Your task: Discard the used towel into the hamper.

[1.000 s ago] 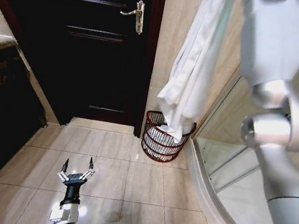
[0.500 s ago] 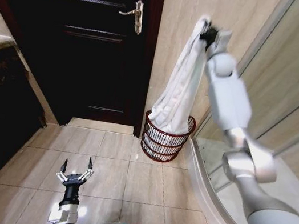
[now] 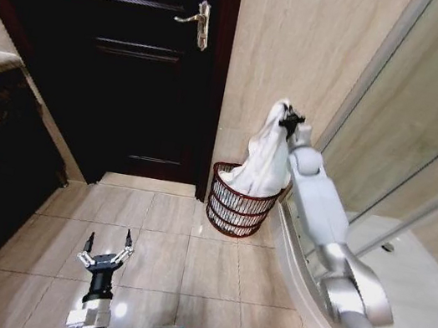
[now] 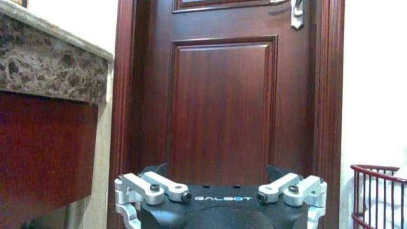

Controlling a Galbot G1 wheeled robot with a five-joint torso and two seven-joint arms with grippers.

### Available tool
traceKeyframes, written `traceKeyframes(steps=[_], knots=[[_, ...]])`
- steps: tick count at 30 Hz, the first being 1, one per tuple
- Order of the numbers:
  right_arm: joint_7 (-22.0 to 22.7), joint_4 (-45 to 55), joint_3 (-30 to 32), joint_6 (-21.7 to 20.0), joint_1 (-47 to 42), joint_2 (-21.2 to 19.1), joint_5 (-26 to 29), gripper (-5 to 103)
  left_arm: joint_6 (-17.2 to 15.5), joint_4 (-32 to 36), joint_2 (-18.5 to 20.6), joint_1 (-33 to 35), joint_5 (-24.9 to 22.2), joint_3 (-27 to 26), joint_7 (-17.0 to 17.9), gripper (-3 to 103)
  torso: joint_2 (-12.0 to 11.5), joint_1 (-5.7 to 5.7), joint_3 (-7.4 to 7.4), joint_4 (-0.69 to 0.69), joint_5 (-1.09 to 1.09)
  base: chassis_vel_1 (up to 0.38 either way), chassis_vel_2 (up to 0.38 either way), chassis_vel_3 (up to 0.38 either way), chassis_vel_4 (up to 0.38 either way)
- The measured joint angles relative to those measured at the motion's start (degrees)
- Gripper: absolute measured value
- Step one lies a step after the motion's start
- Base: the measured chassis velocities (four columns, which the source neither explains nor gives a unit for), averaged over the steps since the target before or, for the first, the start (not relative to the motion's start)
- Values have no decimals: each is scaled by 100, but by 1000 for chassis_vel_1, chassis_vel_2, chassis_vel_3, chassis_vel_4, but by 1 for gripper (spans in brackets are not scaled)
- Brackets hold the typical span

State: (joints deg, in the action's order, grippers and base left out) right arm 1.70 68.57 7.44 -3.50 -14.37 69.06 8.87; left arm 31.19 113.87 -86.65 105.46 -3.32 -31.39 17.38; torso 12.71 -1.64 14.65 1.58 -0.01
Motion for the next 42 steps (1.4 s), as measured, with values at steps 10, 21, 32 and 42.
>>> traceKeyframes(steps=[10,21,32,42], knots=[[-299,199,220,-293,-1110,-176,-329,1,73,-83,-16,-1,9,26,11,100,0,0,1,-1,2,0,0,0,0],[-272,567,200,-1758,-1827,-124,618,1,87,8,-66,65,41,17,40,100,0,0,1,0,2,0,0,0,0],[-32,1999,231,-3056,-2195,-479,2191,22,73,-23,-108,19,19,80,106,100,0,-1,2,2,3,0,0,0,0],[283,3564,513,-2205,-2560,-1340,2279,60,39,-216,39,-222,-387,62,94,100,0,0,1,1,0,0,0,0,0]])
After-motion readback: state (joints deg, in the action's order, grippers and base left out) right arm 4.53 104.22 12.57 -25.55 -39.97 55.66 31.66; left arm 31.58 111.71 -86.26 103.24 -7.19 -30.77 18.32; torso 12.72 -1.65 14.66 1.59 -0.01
